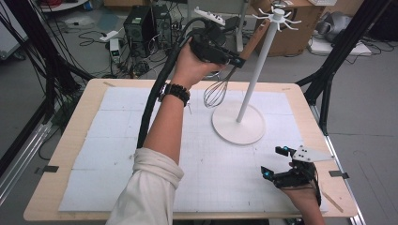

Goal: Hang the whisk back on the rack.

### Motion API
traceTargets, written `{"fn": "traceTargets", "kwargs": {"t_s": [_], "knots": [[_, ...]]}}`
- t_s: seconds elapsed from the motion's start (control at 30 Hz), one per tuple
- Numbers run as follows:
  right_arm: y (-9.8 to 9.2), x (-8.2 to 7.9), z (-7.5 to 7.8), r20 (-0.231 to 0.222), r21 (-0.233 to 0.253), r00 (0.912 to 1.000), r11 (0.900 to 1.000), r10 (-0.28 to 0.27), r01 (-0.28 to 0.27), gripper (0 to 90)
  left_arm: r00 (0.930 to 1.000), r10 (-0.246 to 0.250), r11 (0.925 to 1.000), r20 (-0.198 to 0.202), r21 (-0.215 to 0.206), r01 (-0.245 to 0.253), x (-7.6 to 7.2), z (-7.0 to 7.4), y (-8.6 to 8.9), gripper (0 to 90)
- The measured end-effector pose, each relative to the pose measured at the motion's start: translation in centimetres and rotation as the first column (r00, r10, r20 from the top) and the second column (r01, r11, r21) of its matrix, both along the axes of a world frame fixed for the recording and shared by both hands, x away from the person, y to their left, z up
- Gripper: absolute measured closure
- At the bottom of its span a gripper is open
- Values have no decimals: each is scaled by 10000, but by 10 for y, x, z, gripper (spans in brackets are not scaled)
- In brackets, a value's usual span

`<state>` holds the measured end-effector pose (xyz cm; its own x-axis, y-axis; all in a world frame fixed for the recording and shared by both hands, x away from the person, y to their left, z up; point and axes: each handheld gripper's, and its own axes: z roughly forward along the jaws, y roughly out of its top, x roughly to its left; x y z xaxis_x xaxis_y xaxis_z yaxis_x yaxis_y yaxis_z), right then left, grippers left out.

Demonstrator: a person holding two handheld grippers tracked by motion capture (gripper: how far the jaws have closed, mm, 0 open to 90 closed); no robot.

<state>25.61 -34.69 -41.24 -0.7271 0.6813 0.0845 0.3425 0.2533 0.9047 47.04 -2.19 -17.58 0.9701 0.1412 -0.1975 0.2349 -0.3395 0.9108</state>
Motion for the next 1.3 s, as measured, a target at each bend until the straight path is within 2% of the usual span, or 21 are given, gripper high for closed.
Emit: {"fn": "traceTargets", "kwargs": {"t_s": [0.2,0.47,0.53,0.57,0.6,0.63,0.67,0.7,0.8,0.87,1.17,1.3], "knots": [[2,0,0,-10,-20,10000,10000,61,-61,2,9996,288,9988,-65,388,-285,1,-3,-5,705],[3,0,0,-17,-61,10000,9999,91,-92,2,9996,227,9996,-189,171,-224,3,-7,-8,700],[3,0,0,-2,-74,10000,9999,93,-93,2,9989,242,9997,-405,117,-237,5,-9,-9,693],[3,0,0,-21,-57,9999,9999,107,-107,2,9982,215,9998,-557,-31,-217,6,-9,-8,591],[3,0,0,-34,-59,10000,9999,90,-90,2,9980,245,9994,-583,-214,-258,6,-10,-7,591],[3,0,0,-23,-55,9999,9999,98,-99,2,9975,170,9986,-682,-488,-203,6,-11,-6,533],[3,0,0,-23,-55,9999,9999,98,-99,2,9975,174,9980,-692,-595,-215,6,-11,-4,533],[3,0,1,-12,-67,9999,9999,115,-115,2,9973,396,9966,-619,-691,-439,4,-12,1,499],[4,0,1,-9,-59,9999,9999,112,-112,2,9972,422,9971,-619,-600,-459,3,-12,7,468],[6,0,1,10,-88,9999,9998,172,-172,2,9968,537,9963,-596,-633,-574,0,-13,12,409],[11,2,3,79,-161,9996,9995,266,-264,2,9954,846,9954,-449,-418,-865,-12,-17,36,339],[10,4,6,192,-8,9996,9998,213,-213,2,9958,904,9953,-131,-333,-908,-21,-20,45,296]]}}
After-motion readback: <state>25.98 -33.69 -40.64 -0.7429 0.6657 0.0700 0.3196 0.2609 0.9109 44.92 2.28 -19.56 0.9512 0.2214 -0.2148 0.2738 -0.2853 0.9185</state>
